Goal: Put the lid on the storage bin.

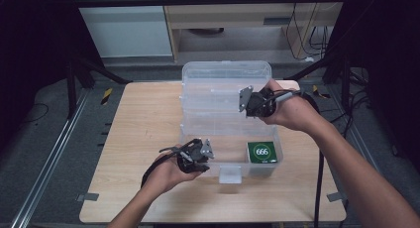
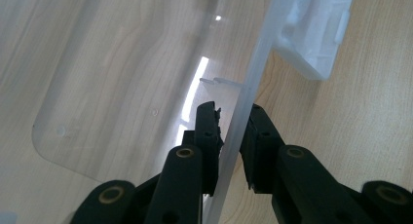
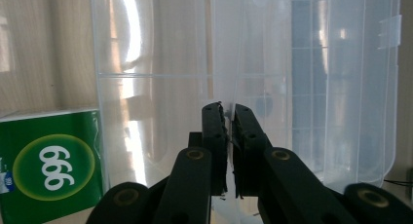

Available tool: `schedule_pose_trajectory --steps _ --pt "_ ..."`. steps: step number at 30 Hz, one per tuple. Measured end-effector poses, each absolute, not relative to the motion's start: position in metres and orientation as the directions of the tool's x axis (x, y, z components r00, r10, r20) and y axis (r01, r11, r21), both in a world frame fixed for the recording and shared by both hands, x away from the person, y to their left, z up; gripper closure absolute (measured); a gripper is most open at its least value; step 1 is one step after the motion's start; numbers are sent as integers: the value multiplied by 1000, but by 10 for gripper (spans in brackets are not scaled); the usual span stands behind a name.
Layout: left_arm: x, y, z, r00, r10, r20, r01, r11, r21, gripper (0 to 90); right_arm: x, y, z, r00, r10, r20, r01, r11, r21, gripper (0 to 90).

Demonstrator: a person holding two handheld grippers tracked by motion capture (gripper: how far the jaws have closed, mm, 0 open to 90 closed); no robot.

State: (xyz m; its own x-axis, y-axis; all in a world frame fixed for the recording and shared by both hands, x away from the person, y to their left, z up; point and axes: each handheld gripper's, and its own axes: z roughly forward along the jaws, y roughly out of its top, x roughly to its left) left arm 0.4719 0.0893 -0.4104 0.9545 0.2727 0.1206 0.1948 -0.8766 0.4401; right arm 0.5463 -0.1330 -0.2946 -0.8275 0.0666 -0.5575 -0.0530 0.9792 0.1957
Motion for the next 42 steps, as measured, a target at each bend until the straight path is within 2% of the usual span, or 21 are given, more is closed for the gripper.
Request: schedule_pose_trajectory --steps 35,38,39,42 --pt "466 86 -413 944 281 171 182 -879 440 761 494 -140 -308 -775 52 -630 -116 968 223 839" --pt "463 86 -414 936 318 149 220 -863 455 761 490 -141 -309 -780 51 -624 -115 968 222 837" --pt "466 87 -414 944 284 169 183 -875 449 760 488 -142 -310 -779 58 -624 -109 968 226 836" --pt "465 87 -414 944 284 170 182 -874 450 759 486 -143 -311 -780 63 -623 -112 965 237 835"
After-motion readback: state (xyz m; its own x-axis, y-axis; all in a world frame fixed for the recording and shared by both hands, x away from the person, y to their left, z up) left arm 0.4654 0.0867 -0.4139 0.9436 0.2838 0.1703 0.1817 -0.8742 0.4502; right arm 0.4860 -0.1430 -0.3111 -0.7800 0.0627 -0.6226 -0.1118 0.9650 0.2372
